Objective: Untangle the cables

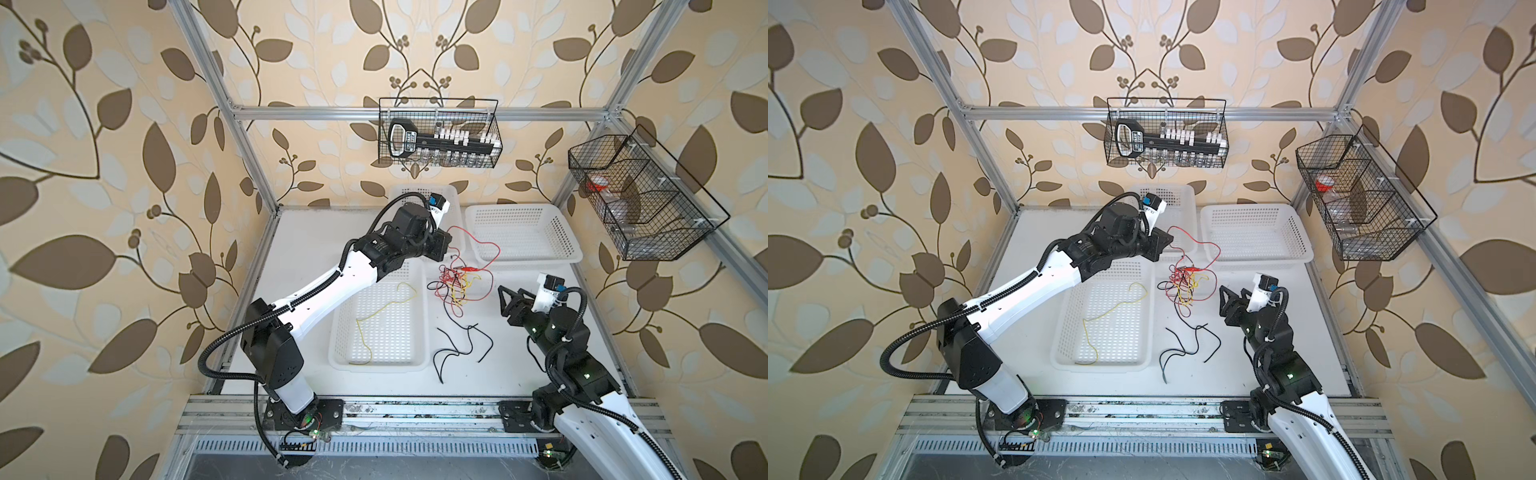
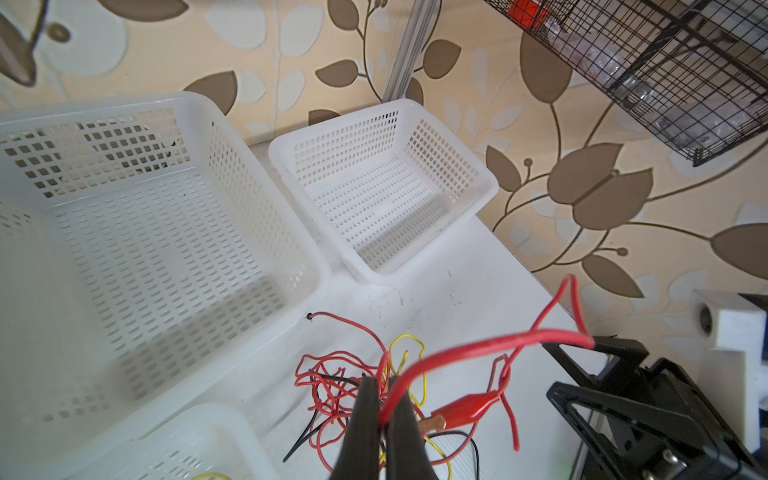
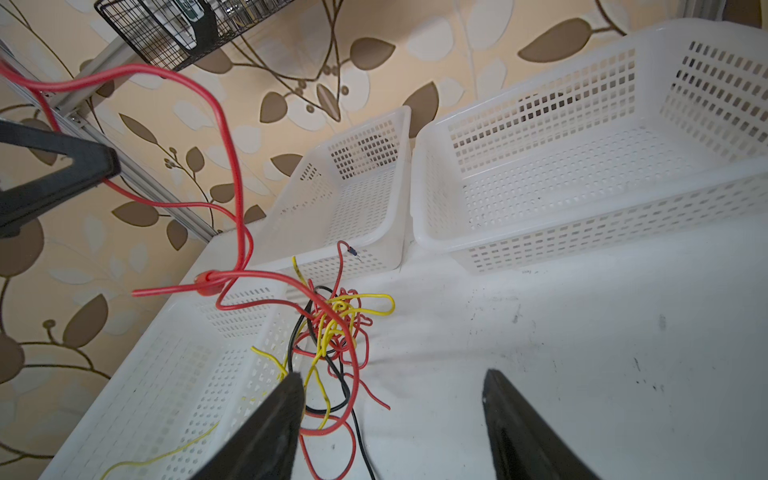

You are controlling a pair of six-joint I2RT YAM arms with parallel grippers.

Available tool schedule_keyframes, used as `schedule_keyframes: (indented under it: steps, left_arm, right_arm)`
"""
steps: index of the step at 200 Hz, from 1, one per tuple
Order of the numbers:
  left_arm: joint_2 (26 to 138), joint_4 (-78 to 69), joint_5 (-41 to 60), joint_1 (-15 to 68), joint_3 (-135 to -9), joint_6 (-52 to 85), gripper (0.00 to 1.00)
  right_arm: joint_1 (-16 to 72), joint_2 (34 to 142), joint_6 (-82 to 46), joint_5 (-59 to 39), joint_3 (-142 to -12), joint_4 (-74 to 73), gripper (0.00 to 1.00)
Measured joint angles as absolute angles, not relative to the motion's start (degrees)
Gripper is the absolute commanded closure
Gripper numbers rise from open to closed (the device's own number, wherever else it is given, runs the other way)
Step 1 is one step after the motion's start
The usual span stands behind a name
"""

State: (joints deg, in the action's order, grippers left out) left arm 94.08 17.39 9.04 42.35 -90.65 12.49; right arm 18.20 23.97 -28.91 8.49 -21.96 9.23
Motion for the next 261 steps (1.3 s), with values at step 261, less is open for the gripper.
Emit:
schedule_keyframes:
  steps: [261]
  left_arm:
    - [90.11, 14.76, 20.62, 42.33, -89.62, 12.34, 1.0]
  right_arm:
    - [21.08, 42.02, -29.85, -13.61, -19.05, -14.57, 0.37]
